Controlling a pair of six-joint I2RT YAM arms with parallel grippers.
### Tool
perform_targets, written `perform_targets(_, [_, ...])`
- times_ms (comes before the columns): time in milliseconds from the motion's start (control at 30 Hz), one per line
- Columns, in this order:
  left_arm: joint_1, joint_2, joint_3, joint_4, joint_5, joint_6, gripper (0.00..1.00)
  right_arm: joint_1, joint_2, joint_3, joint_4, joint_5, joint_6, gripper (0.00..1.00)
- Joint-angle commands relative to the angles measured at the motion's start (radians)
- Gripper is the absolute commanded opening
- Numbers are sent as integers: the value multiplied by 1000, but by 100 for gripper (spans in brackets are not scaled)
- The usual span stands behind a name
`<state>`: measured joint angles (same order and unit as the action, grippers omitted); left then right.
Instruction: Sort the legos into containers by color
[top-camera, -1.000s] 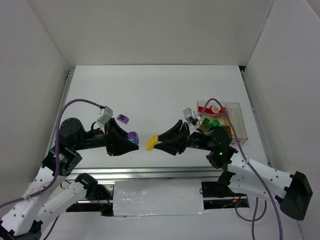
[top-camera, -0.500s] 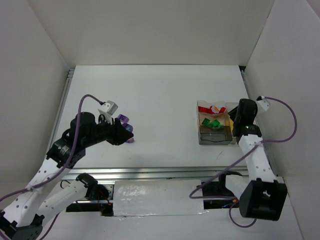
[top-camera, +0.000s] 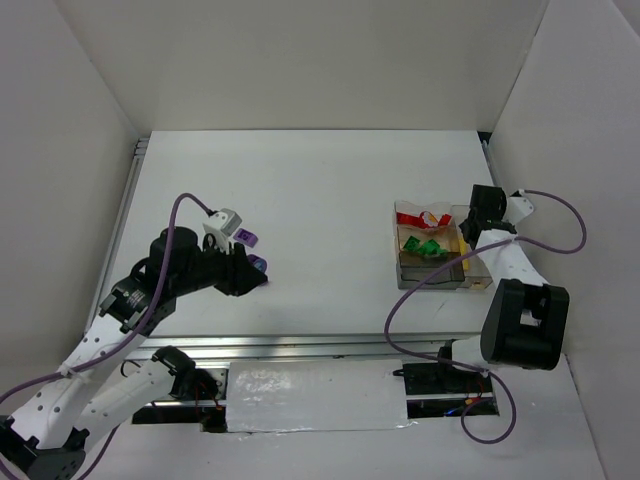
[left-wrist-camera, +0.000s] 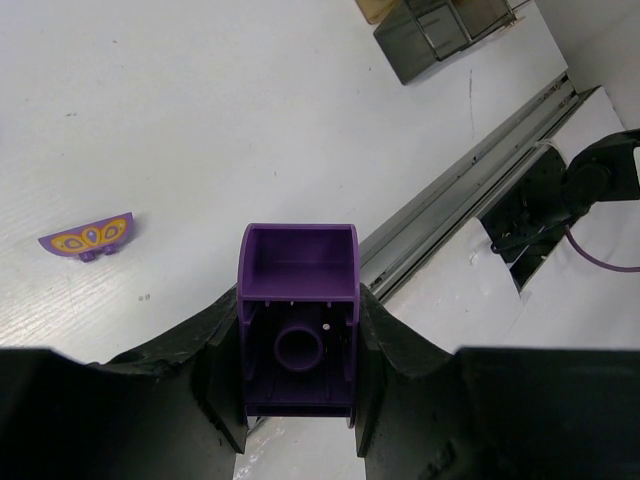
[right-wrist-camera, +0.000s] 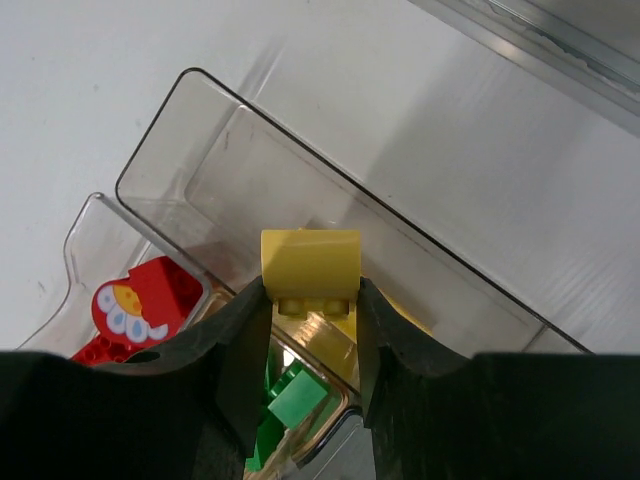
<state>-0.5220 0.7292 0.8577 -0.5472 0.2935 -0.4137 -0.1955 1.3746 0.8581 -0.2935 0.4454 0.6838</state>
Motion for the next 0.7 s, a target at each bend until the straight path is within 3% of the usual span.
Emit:
perform_targets(0, [2,-16,-6,36,29,27,0,-10,8,44,2,32,17,38])
perform_targets(33, [2,-17,-8,39,27,27,0,-10,4,44,2,30,22,66])
perform_targets(100, [2,-19,-9,38,32,27,0,-9,-5,51,-2,20,14,73])
perform_targets(200, [2,-19,-8,41,44,29,0,-9,-42,50,4,-37,-4,98])
perform_targets(300, [2,-13,-5,49,73,33,0,11,-121,32,4,-114,-16,100])
perform_targets(400, [2,-7,-2,62,162,53,0,60,-255,-37,111,-369,-99,100])
perform_targets(433, [2,-7,-2,76,230,59,0,114,-285,-53,176,-463,-137,99])
perform_targets(467, [2,-4,-5,84,275,75,0,151,-339,-76,230,-713,-164,98])
perform_targets(500, [2,-1,-6,93,321,84,0,189,-359,-111,323,-834,-180,97])
perform_targets(567, [2,3,-6,113,478,108,0,374,-408,-139,425,-1134,-196,96])
perform_targets(600, [2,-2,-11,122,519,111,0,513,-423,-161,520,-1196,-198,95])
perform_targets(667, [1,-17,-23,150,602,112,0,657,-492,-206,615,-1217,-190,94])
